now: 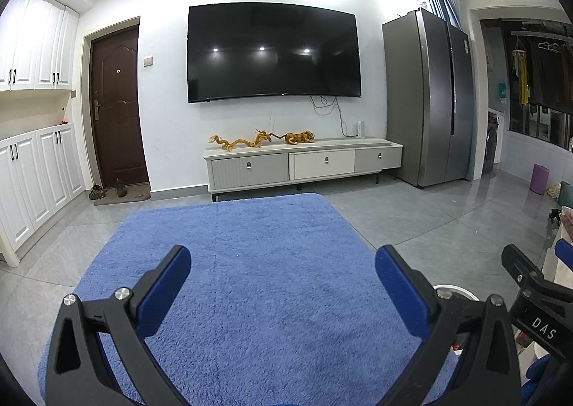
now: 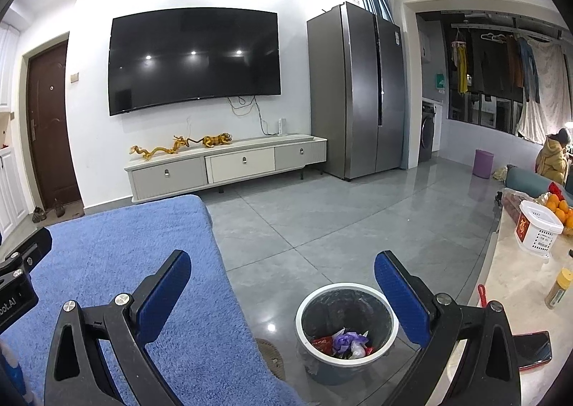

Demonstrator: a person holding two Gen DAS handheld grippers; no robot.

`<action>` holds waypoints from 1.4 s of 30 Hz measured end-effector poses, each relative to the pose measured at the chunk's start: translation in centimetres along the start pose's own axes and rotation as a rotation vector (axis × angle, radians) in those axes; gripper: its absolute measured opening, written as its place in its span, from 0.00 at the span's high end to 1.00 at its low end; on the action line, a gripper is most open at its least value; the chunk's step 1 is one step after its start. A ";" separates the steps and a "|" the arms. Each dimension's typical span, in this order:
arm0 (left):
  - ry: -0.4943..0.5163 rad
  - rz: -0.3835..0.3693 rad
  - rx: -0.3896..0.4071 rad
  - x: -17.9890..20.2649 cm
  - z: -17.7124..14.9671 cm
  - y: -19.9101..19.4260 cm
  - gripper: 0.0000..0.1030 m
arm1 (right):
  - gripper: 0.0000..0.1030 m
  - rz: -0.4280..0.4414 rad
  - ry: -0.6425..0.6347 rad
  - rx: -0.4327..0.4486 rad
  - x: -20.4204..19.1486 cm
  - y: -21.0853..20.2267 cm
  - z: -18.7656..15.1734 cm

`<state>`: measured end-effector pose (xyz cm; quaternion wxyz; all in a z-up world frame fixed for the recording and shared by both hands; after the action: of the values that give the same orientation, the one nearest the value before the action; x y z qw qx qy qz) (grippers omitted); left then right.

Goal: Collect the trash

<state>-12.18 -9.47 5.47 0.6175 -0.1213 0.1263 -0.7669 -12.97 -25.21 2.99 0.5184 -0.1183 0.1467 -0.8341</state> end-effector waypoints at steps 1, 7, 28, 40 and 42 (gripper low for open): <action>0.000 0.000 0.000 0.0 0.0 0.0 0.00 | 0.00 0.000 0.001 0.000 0.1 0.0 0.0; 0.002 -0.003 -0.001 0.1 -0.1 -0.1 0.00 | 0.00 -0.003 0.005 -0.001 0.2 -0.1 0.1; -0.006 -0.014 -0.016 -0.2 -0.2 0.1 0.00 | 0.00 -0.021 0.012 -0.020 0.4 0.2 0.2; -0.005 -0.025 -0.039 -0.1 -0.5 0.6 0.00 | 0.00 -0.032 0.021 -0.023 0.4 0.1 0.0; -0.005 -0.026 -0.041 -0.2 -0.5 0.7 0.00 | 0.00 -0.034 0.021 -0.023 0.3 0.1 0.0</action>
<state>-11.69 -9.39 4.81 0.6053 -0.1376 0.1388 -0.7716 -13.05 -25.56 2.94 0.5011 -0.1180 0.1598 -0.8423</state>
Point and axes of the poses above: each gripper's, at about its wrist camera, not at the fingertips, and y roughly the way its jaws point, x to its right, z to its top, the point moved 2 cm from there along y, roughly the way its jaws point, and after that the axes turned 12 degrees about -z, right-handed, at the moved point
